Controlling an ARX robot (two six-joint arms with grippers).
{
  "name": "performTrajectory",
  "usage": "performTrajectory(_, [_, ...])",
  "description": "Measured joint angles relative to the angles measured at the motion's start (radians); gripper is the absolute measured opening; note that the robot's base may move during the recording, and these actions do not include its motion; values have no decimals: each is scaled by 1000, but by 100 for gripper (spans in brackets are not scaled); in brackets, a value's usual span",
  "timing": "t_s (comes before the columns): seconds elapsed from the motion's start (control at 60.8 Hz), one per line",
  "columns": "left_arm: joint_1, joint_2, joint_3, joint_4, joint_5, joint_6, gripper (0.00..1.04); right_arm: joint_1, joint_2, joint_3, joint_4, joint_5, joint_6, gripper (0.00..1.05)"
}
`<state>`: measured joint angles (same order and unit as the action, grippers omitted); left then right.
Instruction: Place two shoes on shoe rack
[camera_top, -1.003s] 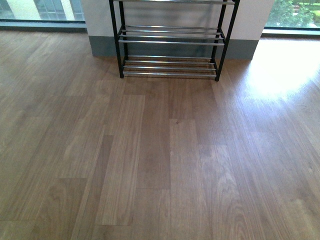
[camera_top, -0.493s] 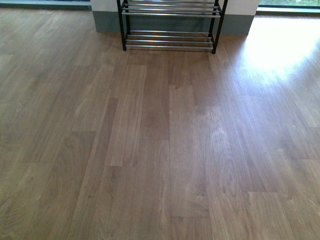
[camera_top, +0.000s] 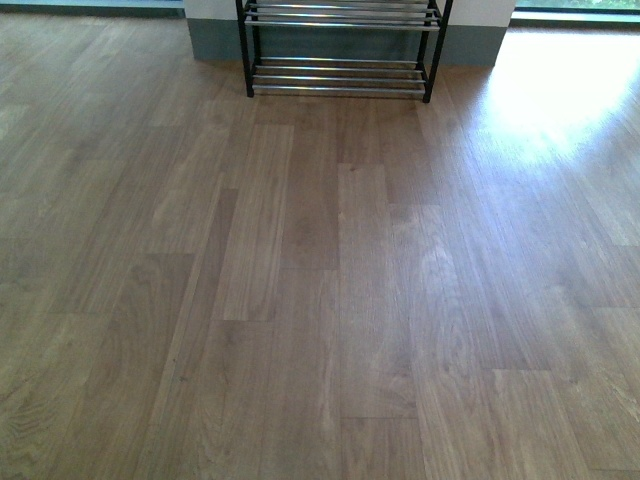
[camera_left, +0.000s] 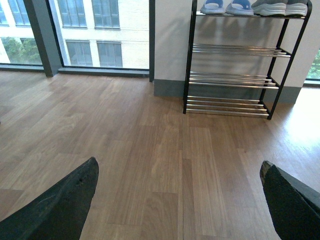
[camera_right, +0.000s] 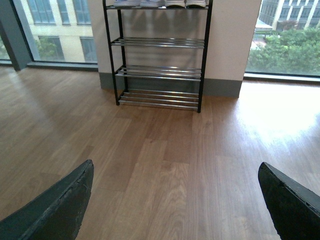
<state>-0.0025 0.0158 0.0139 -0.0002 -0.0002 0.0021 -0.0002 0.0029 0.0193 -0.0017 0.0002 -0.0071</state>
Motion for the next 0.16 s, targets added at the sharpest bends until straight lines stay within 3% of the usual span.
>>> performTrajectory(0.164, [0,0,0,0,0,0,95,0,0,0,0,0,0,95])
